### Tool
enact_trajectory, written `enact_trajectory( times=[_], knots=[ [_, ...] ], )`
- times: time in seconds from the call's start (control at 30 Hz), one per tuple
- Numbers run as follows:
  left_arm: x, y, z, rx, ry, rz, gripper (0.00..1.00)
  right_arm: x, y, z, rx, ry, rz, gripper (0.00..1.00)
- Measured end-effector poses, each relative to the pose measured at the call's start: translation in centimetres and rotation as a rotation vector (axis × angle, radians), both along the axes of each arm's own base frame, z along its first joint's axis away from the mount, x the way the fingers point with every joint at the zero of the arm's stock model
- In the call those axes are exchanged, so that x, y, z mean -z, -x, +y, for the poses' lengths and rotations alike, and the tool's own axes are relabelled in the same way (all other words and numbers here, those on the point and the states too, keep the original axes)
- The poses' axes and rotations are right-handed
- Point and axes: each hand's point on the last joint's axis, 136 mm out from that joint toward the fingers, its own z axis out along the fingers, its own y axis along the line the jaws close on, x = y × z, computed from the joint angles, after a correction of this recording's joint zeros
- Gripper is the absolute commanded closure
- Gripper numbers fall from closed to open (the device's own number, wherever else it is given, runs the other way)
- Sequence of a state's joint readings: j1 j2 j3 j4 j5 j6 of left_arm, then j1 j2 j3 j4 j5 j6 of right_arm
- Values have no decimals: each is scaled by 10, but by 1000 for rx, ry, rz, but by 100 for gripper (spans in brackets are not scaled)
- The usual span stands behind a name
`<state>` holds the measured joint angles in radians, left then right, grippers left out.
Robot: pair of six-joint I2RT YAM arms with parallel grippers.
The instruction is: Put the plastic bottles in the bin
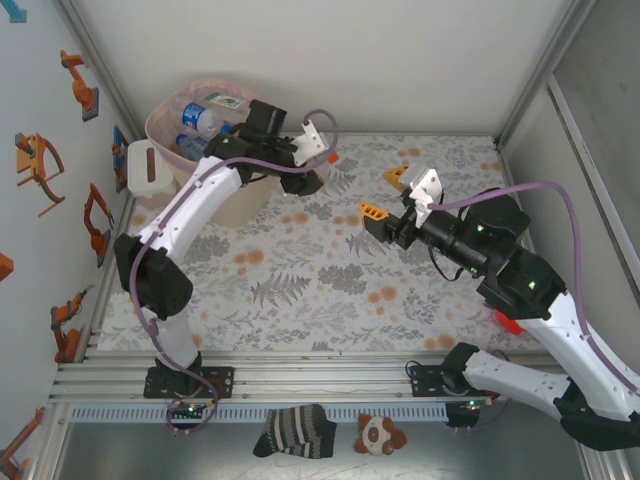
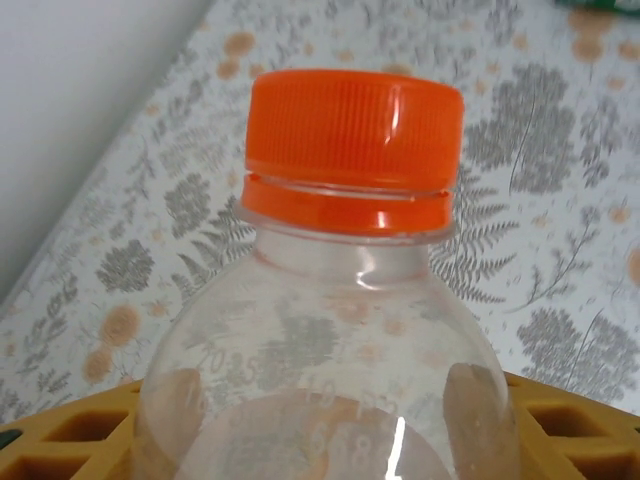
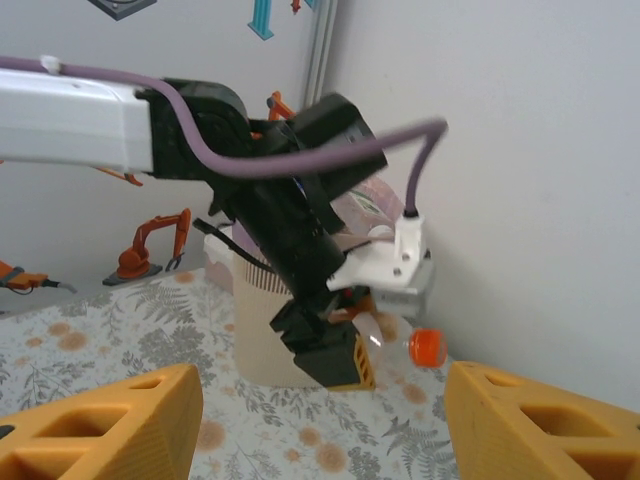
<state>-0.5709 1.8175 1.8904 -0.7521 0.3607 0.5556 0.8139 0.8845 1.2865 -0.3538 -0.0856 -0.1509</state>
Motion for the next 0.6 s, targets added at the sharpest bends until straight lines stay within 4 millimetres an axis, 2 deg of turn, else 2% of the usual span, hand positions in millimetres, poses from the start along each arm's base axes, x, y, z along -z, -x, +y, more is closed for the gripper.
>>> enact_trajectory(
  times=[0.13,0.3,0.5,0.6],
  knots=[
    [-38,3,18,-67,134,-24,38,0,0,0,-3,-1,0,36],
    [-82,-1,53,-210,343,-58,39,0,0,0,-3,-1,-1,36],
    [-125,-8,96,-382,589,-87,41,-2,1,1,-6,-7,-6,36],
    [-139,-18,122,-495,697,-93,44,-3,0,1,-7,-10,-9,36]
  ],
)
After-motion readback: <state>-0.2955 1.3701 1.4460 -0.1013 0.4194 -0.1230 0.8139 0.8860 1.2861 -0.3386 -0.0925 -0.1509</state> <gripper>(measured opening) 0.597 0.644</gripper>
